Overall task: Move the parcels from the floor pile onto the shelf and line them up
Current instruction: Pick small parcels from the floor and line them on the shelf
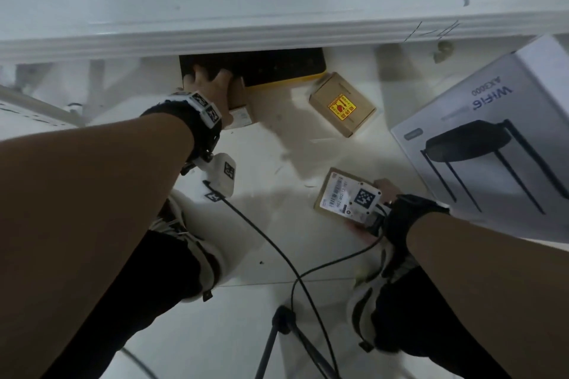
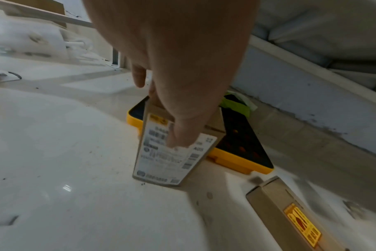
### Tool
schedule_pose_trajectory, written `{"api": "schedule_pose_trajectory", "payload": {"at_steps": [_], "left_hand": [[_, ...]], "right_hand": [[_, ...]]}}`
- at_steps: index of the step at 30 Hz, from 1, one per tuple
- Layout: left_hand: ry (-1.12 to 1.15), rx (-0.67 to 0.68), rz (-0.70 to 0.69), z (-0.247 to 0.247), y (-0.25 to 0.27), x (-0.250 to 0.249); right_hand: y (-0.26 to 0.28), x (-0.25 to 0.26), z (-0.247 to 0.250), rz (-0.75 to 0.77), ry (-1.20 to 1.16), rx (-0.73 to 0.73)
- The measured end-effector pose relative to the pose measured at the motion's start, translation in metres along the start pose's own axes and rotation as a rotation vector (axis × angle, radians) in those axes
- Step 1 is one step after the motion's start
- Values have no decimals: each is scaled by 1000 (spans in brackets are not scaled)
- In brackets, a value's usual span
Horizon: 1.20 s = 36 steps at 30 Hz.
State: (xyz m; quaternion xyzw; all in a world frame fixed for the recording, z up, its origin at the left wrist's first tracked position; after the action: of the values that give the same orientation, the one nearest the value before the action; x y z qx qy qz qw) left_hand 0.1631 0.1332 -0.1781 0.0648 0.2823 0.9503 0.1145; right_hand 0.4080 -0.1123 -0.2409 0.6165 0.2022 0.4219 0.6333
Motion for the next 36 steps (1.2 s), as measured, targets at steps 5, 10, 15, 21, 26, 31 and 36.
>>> {"api": "schedule_pose_trajectory", "payload": {"at_steps": [5, 10, 15, 21, 26, 31, 36], "left_hand": [[259, 128, -202, -4, 3, -15], [453, 306, -264, 11, 21, -32], [416, 355, -313, 50, 53, -33], [383, 313, -358, 117, 117, -34], [489, 215, -386, 169, 169, -36], [539, 72, -421, 235, 221, -42], [709, -69, -534, 287, 262, -59]], "right_hand": [[9, -3, -9, -141, -209, 73], [30, 13, -15, -72, -292, 166], [59, 14, 3, -65, -175, 299], [125, 29, 31, 73, -118, 415], [183, 40, 54, 105, -116, 490], [252, 68, 79, 253, -189, 531], [308, 93, 118, 422, -254, 543]]}}
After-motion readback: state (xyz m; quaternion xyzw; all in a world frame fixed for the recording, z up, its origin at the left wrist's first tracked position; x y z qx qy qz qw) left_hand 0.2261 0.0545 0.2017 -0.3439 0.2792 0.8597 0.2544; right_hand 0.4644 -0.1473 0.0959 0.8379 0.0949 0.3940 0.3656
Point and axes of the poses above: each hand's wrist, its own y-axis away from the middle knuckle, its own z-axis out of the back of the hand, x = y × z, the point moved 2 cm from there along -y, towards the middle knuckle, and after that the axes turned 1 degree about x, right-handed, at the moved point
